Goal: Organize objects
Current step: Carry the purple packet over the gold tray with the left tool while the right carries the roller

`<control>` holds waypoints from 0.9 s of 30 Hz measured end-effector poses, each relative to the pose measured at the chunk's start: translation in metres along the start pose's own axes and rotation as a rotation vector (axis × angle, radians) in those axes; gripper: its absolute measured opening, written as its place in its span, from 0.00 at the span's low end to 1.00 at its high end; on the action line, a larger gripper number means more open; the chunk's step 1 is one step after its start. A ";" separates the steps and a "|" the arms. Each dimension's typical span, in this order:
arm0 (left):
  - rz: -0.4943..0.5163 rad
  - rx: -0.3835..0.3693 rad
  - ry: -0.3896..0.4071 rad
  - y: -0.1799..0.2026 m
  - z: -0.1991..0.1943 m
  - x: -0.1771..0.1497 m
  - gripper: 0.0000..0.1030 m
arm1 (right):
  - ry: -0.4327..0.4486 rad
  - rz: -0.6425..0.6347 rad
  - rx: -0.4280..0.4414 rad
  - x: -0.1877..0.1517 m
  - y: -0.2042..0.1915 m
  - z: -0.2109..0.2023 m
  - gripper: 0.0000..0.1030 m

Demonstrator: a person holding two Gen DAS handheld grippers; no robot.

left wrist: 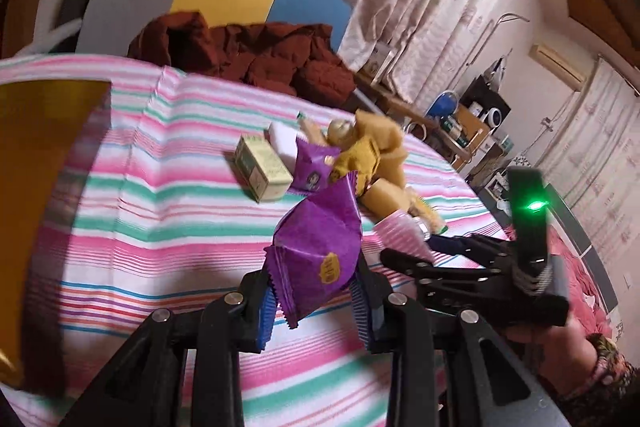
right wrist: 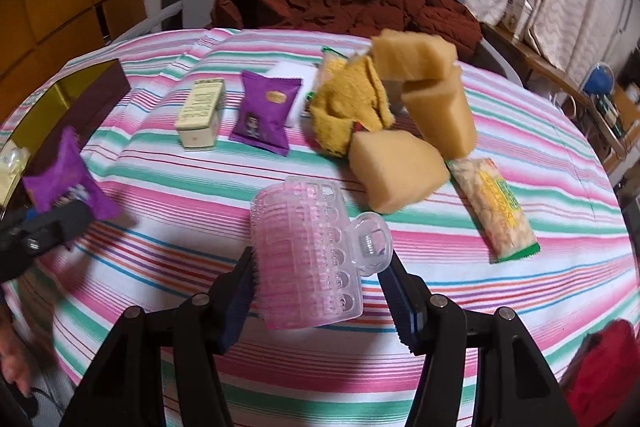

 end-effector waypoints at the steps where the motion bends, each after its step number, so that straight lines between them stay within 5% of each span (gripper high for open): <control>1: 0.004 -0.001 0.010 0.000 -0.006 0.002 0.31 | 0.006 -0.007 0.003 0.000 -0.002 -0.001 0.59; 14: -0.066 0.176 0.132 -0.071 -0.096 0.022 0.31 | 0.037 -0.048 0.030 -0.003 -0.025 -0.003 0.59; 27: -0.213 0.356 0.042 -0.164 -0.123 -0.002 0.31 | 0.164 -0.082 0.127 0.003 -0.066 -0.032 0.59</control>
Point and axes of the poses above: each gripper's, at about its wrist camera, not at the fingertips, and z roughly the way its jaws point, y to its right, x to its top, the point moved 7 cm from there along z, roughly the way its jaws point, and after that the axes turned 7 degrees about -x, right-handed, at the moved point
